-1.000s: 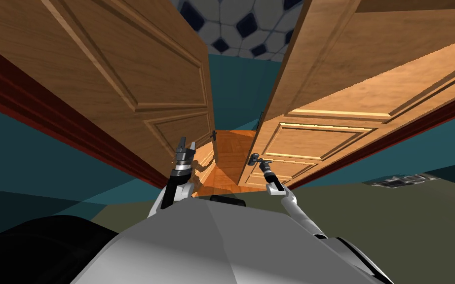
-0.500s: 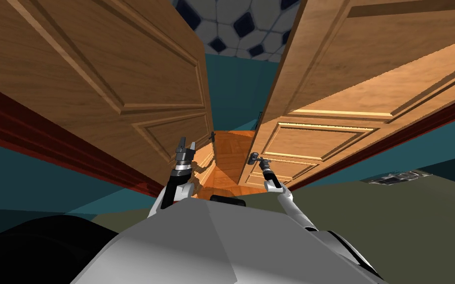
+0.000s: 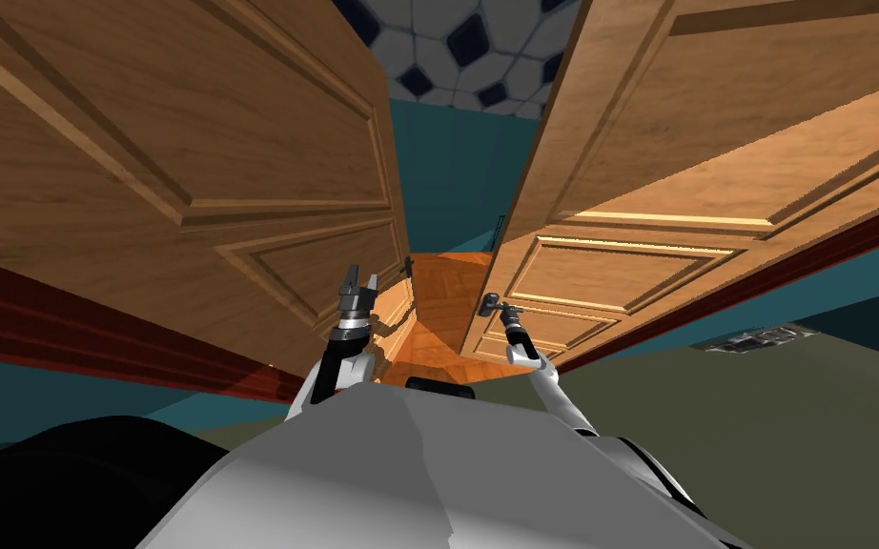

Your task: Push the door open

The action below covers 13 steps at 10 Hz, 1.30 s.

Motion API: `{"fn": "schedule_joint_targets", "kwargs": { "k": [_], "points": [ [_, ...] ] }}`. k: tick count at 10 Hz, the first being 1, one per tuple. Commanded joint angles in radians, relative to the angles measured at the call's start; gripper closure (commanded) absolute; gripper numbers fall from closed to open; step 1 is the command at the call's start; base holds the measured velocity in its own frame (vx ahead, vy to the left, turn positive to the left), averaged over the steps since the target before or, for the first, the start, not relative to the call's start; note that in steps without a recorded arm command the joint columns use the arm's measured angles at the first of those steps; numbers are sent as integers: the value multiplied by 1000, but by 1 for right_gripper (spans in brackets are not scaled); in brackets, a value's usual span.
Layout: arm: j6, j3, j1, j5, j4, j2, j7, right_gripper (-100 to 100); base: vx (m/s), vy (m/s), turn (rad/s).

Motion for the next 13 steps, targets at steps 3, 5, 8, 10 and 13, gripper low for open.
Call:
{"fn": "schedule_joint_targets", "kwargs": {
  "k": [3,5,8,10,13],
  "points": [
    [1,-65,-49,7,45,30,43,100,105,38,-57],
    [7,-93,-68,13,67,55,65,100,92,47,-66],
    [15,-133,-96,20,98,90,97,100,97,40,-48],
    [20,-157,-112,24,117,111,117,100,92,22,-50],
    [30,-206,-147,33,156,154,157,100,131,50,-70]
  ]
}}
